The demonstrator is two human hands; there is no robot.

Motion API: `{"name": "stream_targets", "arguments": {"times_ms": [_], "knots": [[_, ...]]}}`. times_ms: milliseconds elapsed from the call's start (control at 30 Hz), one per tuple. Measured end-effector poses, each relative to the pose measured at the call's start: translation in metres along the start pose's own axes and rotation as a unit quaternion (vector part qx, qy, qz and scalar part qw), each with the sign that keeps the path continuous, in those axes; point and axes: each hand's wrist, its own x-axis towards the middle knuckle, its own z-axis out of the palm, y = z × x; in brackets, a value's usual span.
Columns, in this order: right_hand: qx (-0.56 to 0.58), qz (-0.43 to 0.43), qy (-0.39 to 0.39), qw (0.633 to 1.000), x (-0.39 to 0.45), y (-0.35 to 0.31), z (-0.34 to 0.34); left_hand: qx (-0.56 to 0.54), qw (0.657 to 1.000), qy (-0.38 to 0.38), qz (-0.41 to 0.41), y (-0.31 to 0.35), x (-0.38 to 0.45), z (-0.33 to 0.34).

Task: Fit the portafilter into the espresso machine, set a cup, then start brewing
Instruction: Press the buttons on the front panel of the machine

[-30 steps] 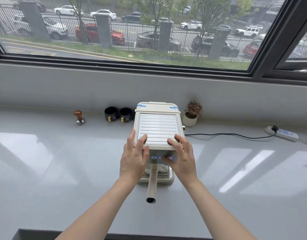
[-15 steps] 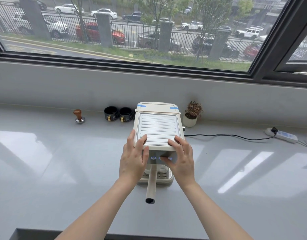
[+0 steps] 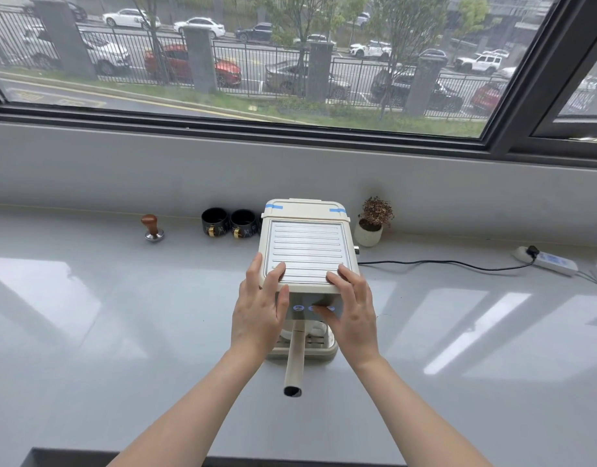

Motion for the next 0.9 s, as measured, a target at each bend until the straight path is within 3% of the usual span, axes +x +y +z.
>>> {"name": "stream_targets", "arguments": {"times_ms": [900], "knots": [[-0.003,0.015,-0.018,1.0,-0.0013,-0.0009,-0.0032,0.012,1.0,-0.017,0.005,0.001,-0.0008,-0.0053]]}}
